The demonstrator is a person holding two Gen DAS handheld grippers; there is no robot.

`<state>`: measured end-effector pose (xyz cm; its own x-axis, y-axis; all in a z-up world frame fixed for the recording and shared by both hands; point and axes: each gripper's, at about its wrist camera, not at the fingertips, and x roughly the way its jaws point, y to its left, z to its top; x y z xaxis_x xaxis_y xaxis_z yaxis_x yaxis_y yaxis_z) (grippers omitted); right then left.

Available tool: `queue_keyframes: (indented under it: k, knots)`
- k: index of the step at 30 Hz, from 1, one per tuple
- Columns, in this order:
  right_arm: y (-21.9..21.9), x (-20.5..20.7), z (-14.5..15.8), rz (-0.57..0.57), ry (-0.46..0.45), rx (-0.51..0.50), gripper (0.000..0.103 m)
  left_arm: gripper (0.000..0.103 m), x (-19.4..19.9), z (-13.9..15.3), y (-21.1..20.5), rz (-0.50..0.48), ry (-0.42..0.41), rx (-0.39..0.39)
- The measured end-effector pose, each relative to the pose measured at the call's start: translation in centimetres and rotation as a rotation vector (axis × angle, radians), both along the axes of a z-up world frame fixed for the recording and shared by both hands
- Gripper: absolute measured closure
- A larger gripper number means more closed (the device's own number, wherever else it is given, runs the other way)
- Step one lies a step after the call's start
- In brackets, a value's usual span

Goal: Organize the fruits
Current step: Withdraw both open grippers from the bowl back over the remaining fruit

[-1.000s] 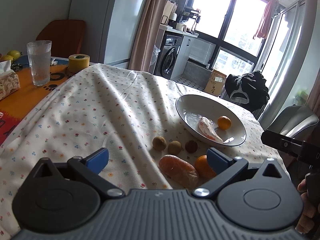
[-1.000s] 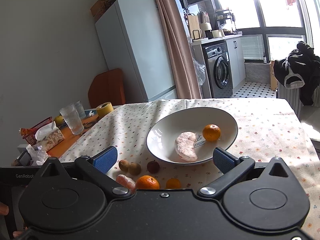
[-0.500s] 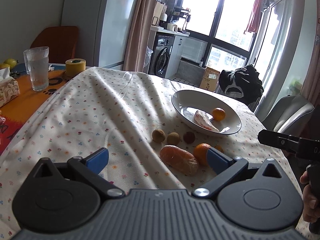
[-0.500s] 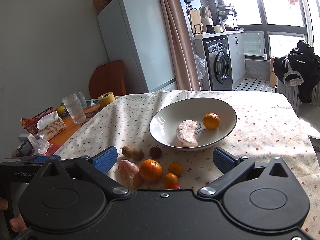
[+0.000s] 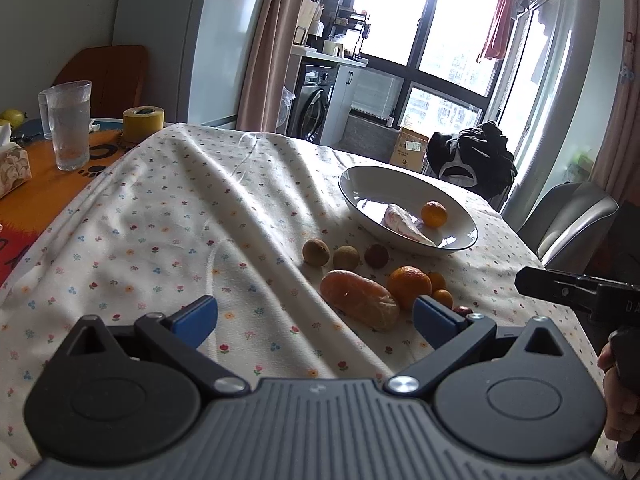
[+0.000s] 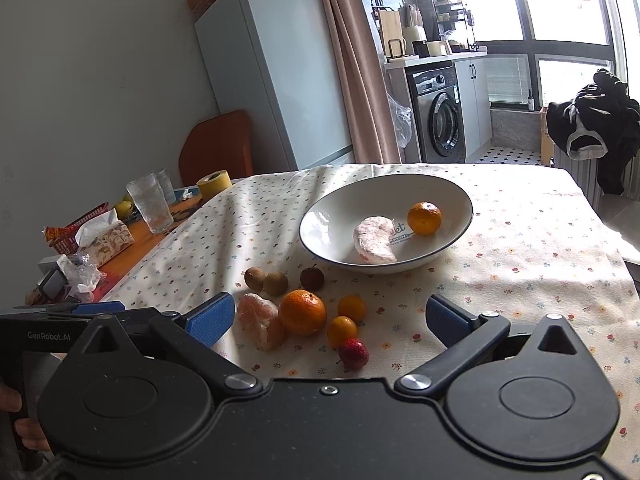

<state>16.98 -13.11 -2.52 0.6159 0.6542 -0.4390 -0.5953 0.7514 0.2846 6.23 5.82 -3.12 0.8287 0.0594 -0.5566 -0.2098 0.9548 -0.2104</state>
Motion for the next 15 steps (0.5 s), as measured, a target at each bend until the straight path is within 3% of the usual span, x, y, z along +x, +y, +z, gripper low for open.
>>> queue_keyframes:
  k: [5, 15]
  knots:
    - [0.3, 0.1, -1.2, 0.008, 0.012, -0.01, 0.002, 0.002, 0.3, -0.4, -1.0, -0.027, -0.008, 0.022]
    - [0.9, 0.7, -3.1, 0.039, 0.037, -0.051, 0.023, 0.002, 2.2, -0.9, -1.3, -0.076, 0.0, 0.033]
